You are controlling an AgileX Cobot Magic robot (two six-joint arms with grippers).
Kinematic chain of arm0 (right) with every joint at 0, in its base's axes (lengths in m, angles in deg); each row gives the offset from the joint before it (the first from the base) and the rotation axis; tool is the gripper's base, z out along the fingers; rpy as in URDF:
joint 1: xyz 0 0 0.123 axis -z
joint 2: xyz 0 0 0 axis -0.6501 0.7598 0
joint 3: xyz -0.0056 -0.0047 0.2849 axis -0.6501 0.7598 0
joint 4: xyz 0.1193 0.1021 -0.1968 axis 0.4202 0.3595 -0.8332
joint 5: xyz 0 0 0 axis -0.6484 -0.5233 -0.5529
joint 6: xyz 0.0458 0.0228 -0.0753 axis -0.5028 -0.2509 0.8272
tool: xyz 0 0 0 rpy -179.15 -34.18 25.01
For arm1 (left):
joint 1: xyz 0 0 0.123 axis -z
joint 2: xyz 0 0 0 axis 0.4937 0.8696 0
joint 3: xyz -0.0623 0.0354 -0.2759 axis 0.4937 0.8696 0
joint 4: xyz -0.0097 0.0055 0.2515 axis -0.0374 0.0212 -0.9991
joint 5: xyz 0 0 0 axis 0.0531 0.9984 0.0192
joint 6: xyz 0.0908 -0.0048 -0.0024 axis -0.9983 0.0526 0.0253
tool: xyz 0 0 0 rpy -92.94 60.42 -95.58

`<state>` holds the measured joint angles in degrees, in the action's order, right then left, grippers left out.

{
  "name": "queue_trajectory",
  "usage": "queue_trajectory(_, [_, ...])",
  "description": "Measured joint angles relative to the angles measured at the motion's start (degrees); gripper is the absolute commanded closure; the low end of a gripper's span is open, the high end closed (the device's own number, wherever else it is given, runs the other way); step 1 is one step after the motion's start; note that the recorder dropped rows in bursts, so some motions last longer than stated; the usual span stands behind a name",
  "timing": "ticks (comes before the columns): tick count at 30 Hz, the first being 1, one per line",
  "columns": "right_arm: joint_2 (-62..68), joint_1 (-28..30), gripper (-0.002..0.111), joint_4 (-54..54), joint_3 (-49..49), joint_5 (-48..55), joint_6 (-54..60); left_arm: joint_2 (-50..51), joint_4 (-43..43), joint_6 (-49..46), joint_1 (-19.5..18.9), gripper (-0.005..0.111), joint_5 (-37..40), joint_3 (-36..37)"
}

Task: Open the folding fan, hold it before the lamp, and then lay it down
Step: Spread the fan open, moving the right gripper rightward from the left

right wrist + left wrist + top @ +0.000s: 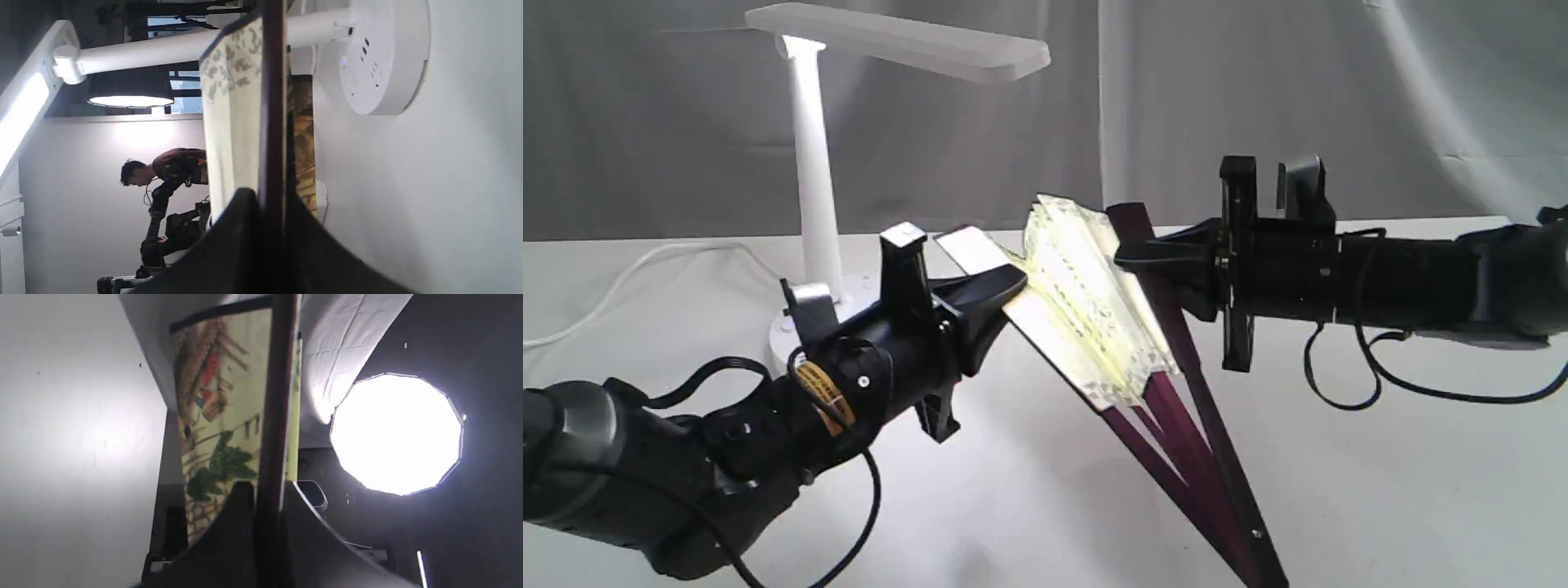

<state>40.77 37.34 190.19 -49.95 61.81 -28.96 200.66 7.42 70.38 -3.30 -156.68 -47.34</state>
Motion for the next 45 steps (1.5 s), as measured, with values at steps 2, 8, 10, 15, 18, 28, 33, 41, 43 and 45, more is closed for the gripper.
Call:
queue_trajectory(2, [0.00,-0.66,0.108,0.00,-2.15,-0.35,-0.91,-0.75,0.13,0.00,-1.00,0.107,-0.26,0.14])
queue_trajectory(8, [0.00,-1.30,0.108,0.00,-4.56,-0.61,-3.24,-1.88,0.80,0.00,-2.37,0.107,-0.67,0.28])
queue_trajectory(10, [0.00,-1.30,0.108,0.00,-4.56,-0.61,-3.61,-2.38,1.31,-0.14,-2.45,0.107,-0.67,1.15])
queue_trajectory(15, [0.00,-1.30,0.108,0.00,-4.56,-1.40,-3.59,-5.35,6.58,-2.21,-2.45,0.107,-0.77,6.78])
queue_trajectory(18, [0.00,-0.64,0.108,0.00,-4.56,-1.85,-3.83,-7.94,9.82,-4.33,-2.45,0.107,-0.77,10.02])
queue_trajectory(28, [0.00,3.25,0.108,0.00,-4.56,-0.51,-4.52,-12.87,14.49,-9.08,-1.92,0.107,-0.77,13.34])
queue_trajectory(33, [0.00,6.11,0.108,-0.21,-4.56,0.34,-4.73,-13.29,23.62,-9.56,2.56,0.107,-0.77,15.58])
queue_trajectory(41, [0.00,9.42,0.108,-0.48,-4.56,0.34,-6.45,-14.53,43.99,-12.29,12.95,0.107,-0.77,17.75])
queue_trajectory(43, [0.00,9.95,0.108,-0.57,-4.56,0.34,-6.81,-14.73,47.95,-13.38,15.16,0.107,-0.77,17.75])
queue_trajectory(45, [0.00,10.35,0.108,-0.60,-4.56,0.34,-6.90,-14.95,51.43,-13.83,17.03,0.107,-0.77,17.75])
